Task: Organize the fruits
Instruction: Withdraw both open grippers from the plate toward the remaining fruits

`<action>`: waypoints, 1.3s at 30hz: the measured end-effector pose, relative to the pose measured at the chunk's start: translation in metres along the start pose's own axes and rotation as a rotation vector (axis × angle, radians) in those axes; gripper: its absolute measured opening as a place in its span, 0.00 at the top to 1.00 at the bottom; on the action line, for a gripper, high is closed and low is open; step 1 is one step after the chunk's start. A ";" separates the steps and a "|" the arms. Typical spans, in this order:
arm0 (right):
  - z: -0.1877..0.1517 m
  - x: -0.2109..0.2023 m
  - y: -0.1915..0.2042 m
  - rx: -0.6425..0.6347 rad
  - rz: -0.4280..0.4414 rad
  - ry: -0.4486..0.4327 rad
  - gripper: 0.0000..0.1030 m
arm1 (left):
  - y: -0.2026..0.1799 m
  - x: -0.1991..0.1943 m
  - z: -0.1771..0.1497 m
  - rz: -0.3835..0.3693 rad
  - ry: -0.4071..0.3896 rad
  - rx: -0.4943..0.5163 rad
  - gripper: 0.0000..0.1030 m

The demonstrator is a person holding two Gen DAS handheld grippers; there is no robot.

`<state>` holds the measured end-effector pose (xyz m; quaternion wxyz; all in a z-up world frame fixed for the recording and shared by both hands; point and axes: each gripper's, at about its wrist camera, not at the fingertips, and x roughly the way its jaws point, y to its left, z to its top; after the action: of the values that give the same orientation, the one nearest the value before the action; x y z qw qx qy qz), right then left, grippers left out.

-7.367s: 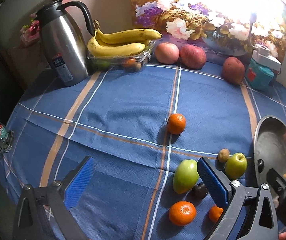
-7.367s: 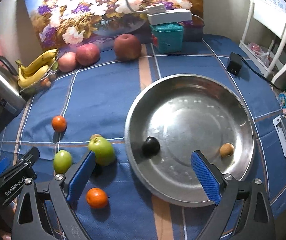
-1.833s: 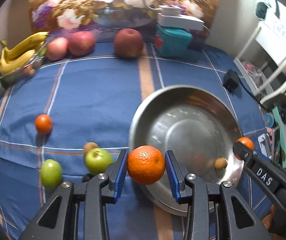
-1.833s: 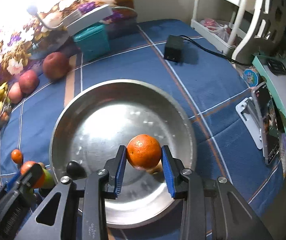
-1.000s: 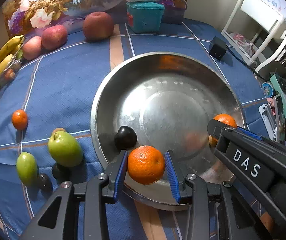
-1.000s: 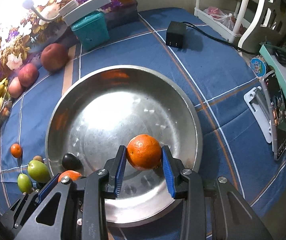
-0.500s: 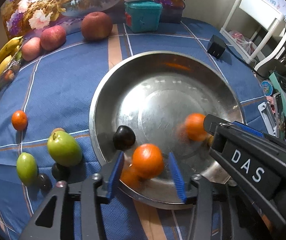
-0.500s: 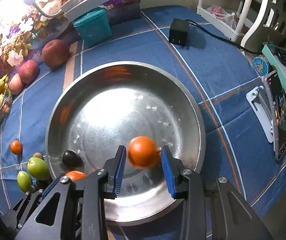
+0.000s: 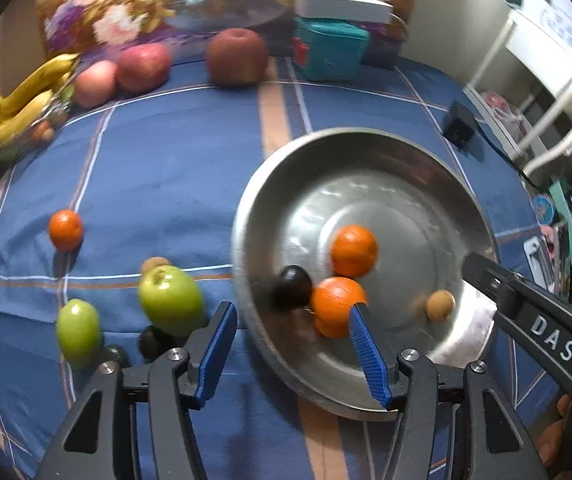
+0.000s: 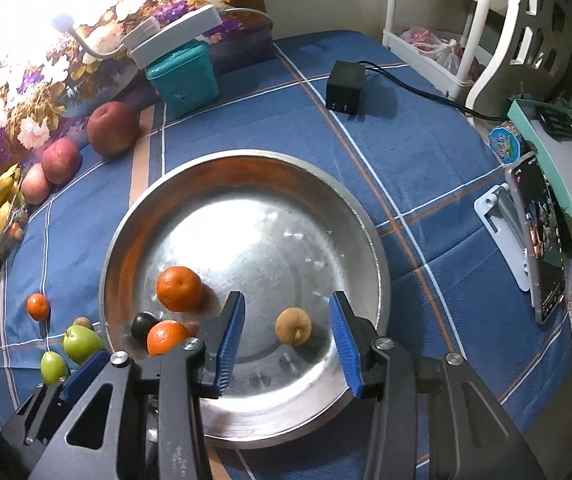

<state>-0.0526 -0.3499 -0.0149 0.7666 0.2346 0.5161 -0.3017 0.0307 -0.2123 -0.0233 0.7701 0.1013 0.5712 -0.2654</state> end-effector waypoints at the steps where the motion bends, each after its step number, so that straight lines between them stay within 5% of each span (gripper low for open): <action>1: 0.000 0.000 -0.001 0.003 -0.001 -0.001 0.56 | 0.004 0.000 0.001 0.002 0.000 -0.012 0.40; 19: -0.005 -0.006 0.023 -0.056 0.005 -0.015 0.57 | 0.080 -0.033 0.012 -0.014 -0.080 -0.232 0.40; 27: -0.008 -0.007 0.036 -0.093 0.013 -0.016 0.57 | 0.102 -0.034 0.012 0.047 -0.090 -0.274 0.36; 36: -0.010 -0.009 0.042 -0.112 0.010 -0.015 0.57 | 0.111 -0.031 0.009 0.078 -0.086 -0.294 0.29; 39: -0.010 -0.008 0.042 -0.114 0.010 -0.014 0.57 | 0.111 -0.029 0.009 0.097 -0.081 -0.287 0.19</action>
<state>-0.0315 -0.3118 -0.0085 0.7837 0.1910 0.5260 -0.2697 0.0902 -0.1148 -0.0094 0.8111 0.0068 0.5659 -0.1476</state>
